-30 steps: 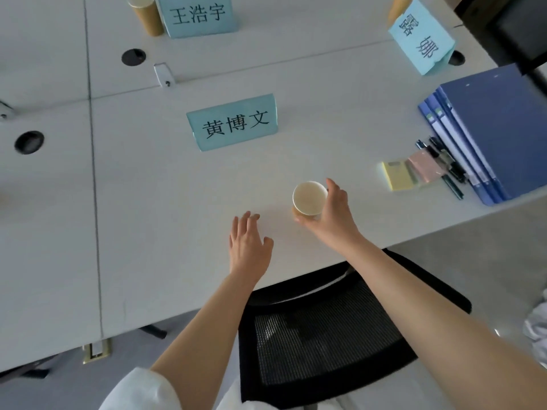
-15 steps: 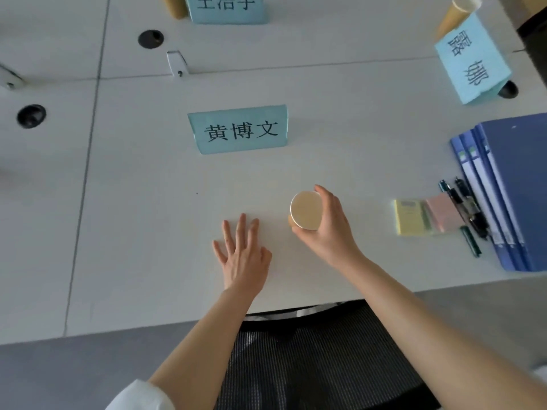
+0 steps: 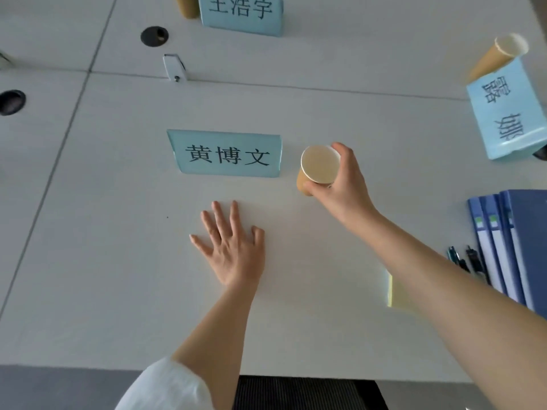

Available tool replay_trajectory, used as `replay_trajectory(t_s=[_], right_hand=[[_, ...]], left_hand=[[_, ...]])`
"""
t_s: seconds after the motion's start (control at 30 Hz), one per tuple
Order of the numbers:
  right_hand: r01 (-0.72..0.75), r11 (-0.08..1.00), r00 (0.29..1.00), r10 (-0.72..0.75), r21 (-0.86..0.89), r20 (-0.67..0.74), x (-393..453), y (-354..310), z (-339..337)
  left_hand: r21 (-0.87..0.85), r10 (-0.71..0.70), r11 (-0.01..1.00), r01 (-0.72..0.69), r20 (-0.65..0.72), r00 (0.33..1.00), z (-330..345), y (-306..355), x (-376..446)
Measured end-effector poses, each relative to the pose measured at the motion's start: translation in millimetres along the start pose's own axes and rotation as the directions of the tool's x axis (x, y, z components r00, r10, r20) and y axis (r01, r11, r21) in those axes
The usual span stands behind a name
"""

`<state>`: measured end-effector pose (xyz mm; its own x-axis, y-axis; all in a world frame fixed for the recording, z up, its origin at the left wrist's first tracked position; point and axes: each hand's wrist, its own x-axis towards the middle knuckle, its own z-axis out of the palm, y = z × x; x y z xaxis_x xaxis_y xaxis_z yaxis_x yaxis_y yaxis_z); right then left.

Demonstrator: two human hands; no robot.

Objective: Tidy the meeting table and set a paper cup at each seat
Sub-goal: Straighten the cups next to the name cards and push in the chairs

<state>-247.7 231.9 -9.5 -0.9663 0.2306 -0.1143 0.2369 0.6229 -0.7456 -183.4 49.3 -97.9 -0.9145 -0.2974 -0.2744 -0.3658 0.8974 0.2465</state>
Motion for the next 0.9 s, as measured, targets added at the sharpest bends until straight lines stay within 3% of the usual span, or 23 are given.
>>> replay_trajectory(t_s=[0.4,0.73,0.9], right_hand=[[0.052,0.999,0.995,-0.051,-0.013,0.081,54,9,22],[-0.013,0.999,0.993,0.007,0.05,0.122,38,33,28],[-0.05,0.999,0.991,0.05,-0.006,0.121,3,52,22]], left_hand=[[0.017,-0.005,1.0,0.006,-0.067,0.998,6,0,0],[0.005,0.004,1.0,-0.004,-0.101,0.995,6,0,-1],[-0.014,0.031,0.999,-0.033,-0.093,0.995,2,-1,-4]])
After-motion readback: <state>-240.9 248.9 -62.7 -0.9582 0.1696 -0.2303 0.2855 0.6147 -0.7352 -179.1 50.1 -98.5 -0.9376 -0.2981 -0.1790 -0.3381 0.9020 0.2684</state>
